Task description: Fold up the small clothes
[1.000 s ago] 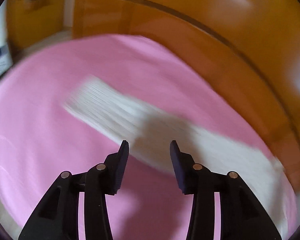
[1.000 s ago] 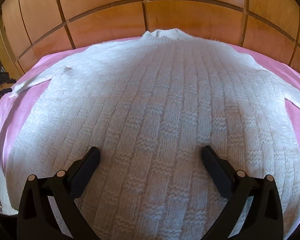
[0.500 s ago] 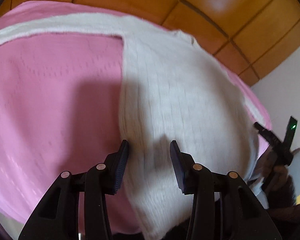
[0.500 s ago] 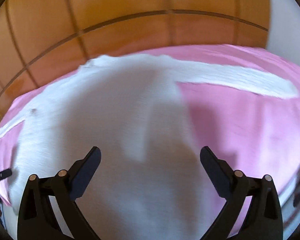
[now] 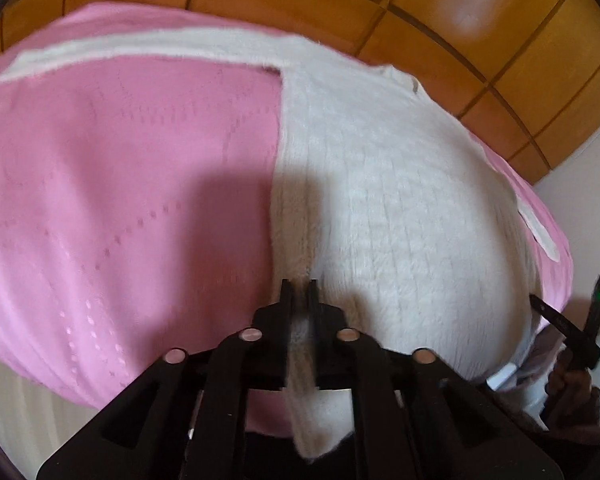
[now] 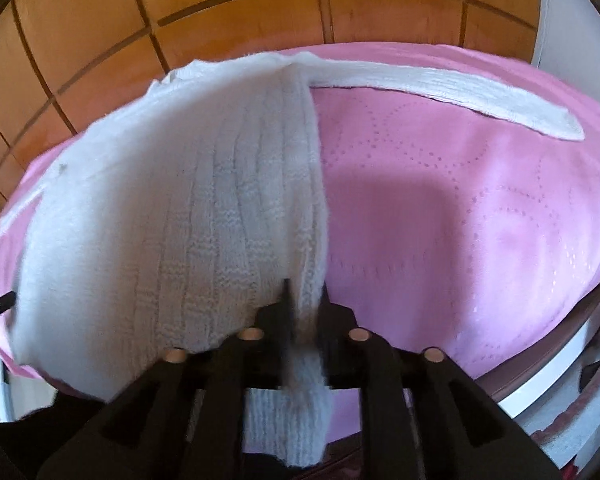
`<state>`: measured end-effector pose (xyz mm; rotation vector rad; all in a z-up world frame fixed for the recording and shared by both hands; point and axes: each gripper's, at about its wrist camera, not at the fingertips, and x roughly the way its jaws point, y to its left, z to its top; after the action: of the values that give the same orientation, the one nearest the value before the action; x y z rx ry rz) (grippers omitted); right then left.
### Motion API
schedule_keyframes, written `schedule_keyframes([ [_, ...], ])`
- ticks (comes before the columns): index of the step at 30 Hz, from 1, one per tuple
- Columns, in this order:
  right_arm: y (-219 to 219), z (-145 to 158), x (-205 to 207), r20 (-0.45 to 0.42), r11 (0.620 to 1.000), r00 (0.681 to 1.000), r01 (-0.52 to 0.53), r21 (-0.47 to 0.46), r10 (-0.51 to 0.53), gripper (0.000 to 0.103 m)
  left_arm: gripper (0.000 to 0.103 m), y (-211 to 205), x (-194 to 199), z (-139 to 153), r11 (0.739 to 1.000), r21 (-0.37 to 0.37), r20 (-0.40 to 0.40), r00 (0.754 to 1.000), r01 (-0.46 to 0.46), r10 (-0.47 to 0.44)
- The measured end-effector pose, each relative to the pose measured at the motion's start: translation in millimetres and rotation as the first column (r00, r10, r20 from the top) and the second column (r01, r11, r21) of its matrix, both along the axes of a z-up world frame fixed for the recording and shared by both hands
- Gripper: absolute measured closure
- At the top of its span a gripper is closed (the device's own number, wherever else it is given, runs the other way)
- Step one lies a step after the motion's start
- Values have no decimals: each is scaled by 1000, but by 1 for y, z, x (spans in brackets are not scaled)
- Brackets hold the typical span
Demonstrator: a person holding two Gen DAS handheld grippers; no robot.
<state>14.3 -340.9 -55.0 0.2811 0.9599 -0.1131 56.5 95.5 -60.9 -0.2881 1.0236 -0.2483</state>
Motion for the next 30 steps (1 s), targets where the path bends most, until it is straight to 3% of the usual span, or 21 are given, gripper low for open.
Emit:
schedule_keyframes([
  [1,-8,1,-2,7,1000,1000,28,5,-28,38,83,-3,2,5,1000,4,19,1000,-2,2],
  [5,-68,5,-9,48,971,973,219,97,-224,36,58,-21,14,21,1000,-13,85,996,-14,15],
  [8,-122,4,-8,61,914,921,371,167,-385,36,54,-43,27,26,1000,-5,107,994,16,-15],
  [9,-147,3,-5,58,882,894,424,204,-443,37,53,-53,32,27,1000,-6,110,994,24,-23],
  [10,-169,2,-1,51,850,868,469,238,-494,39,45,-60,35,28,999,-19,108,994,27,-25],
  [12,-214,-4,8,30,773,808,550,317,-588,48,38,-75,45,25,997,-58,99,994,43,-37],
  [14,-255,-11,20,1,692,742,624,364,-670,58,38,-93,53,22,996,-48,90,994,73,-68],
  [18,-305,-18,48,-34,601,661,702,382,-750,64,38,-113,61,21,993,-13,92,989,120,-118],
  [21,-320,-15,76,-46,620,660,725,301,-750,80,38,-120,66,22,991,16,102,986,133,-134],
  [22,-321,-12,89,-51,640,673,721,266,-737,91,38,-120,68,23,991,27,109,985,132,-134],
  [24,-317,-2,106,-39,675,697,706,213,-716,93,38,-118,70,23,992,40,132,984,119,-123],
  [26,-304,19,125,13,733,745,653,190,-667,94,38,-114,72,22,993,44,139,984,109,-115],
  [30,-234,70,177,146,877,873,433,207,-465,95,38,-102,81,18,996,-5,119,989,84,-83],
])
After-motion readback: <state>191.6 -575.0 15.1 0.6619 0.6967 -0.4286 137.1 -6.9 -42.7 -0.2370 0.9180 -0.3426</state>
